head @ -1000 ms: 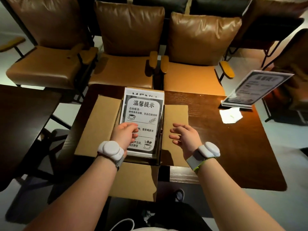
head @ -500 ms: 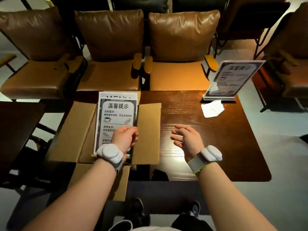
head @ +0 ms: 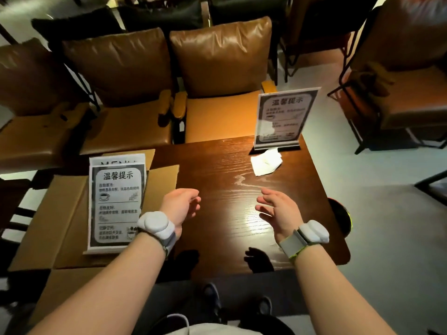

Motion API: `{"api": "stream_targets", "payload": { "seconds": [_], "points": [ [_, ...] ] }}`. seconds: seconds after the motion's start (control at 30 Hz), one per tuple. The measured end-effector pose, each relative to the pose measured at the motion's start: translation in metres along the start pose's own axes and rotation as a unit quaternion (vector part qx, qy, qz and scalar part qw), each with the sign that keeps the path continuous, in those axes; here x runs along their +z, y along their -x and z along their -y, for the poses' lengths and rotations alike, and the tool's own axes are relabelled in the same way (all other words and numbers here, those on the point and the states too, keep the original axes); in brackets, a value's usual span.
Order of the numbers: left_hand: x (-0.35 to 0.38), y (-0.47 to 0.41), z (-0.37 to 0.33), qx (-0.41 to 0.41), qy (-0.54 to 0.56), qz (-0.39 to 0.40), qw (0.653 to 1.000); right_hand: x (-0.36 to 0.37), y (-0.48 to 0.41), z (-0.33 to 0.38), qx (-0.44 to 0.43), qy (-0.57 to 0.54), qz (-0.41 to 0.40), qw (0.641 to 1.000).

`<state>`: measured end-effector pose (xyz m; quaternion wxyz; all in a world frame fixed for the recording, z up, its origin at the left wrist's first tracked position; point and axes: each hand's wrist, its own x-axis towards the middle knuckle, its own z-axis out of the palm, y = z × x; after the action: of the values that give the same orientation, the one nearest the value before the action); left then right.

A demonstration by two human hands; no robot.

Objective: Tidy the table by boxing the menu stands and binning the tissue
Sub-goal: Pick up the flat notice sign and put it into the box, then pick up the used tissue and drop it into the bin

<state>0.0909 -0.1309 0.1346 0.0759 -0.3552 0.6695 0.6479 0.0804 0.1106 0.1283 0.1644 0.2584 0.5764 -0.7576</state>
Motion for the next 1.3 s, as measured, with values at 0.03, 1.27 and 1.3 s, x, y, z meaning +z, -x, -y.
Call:
{"api": "stream_targets", "payload": {
  "seconds": [0.03,1.27,1.3],
  "points": [
    [0.007,-0.004,0.001,-0.003,-0.002,0.003,1.0,-0.004,-0.006,0.001,0.004,0.002,-0.006,1.0],
    [0.187,-0.109,-0.004,-0.146,0.028,0.013,0.989,-0.074,-0.205,0.081,0.112,0.093,-0.012,0.989],
    [0.198,-0.11,-0.004,-0.152,0.023,0.013,0.988,-0.081,-0.212,0.082,0.121,0.09,-0.011,0.989]
  ]
}}
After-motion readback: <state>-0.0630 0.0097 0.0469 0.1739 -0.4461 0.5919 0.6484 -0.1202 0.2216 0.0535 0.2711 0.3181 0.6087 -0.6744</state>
